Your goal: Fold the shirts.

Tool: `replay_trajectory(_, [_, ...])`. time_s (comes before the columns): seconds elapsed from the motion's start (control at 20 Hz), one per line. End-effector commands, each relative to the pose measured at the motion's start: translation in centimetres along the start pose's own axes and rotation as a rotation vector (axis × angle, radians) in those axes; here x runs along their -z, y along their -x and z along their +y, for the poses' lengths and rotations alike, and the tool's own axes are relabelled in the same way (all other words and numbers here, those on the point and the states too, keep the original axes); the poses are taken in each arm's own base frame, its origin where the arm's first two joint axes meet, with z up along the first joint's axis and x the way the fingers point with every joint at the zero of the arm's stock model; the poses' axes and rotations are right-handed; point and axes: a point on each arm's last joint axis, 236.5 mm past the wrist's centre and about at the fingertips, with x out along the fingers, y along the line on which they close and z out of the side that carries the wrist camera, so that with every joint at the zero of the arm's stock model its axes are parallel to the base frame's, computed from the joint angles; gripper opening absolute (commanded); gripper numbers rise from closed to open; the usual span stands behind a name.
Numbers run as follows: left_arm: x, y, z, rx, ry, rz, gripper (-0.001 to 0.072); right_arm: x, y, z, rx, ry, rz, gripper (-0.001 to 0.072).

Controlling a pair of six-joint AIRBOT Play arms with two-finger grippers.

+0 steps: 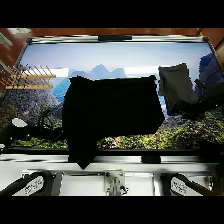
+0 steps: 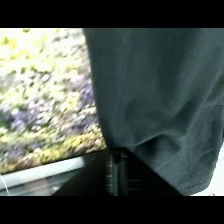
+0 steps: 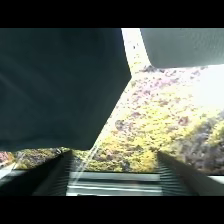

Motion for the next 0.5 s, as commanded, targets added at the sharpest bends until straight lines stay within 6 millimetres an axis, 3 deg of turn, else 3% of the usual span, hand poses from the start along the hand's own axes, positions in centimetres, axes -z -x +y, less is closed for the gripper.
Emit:
replay_trajectory(0.0, [-0.1, -0.1, -0.4, 0.011, -0.043, -0.003, 0.0029, 3.4, -1.8, -0.8, 0.009, -0.046, 0.144, 0.0661])
replay_trajectory(0.1, [-0.1, -0.1, -0.4, 0.011, -0.043, -0.002, 0.0028, 5.0, -4.0, 0.6, -0.065, -0.072, 0.203, 0.0661])
replay_trajectory(0.2, [0.2, -0.1, -0.5, 0.017, -0.044, 0.008, 0.0028, 5.0, -5.9, 1.7, -0.096, -0.074, 0.179, 0.066])
replay_trajectory(0.45, [0.2, 0.2, -0.9, 0.024, -0.053, 0.015, 0.0028, 4.8, -9.2, 2.2, -0.067, -0.073, 0.184, 0.066])
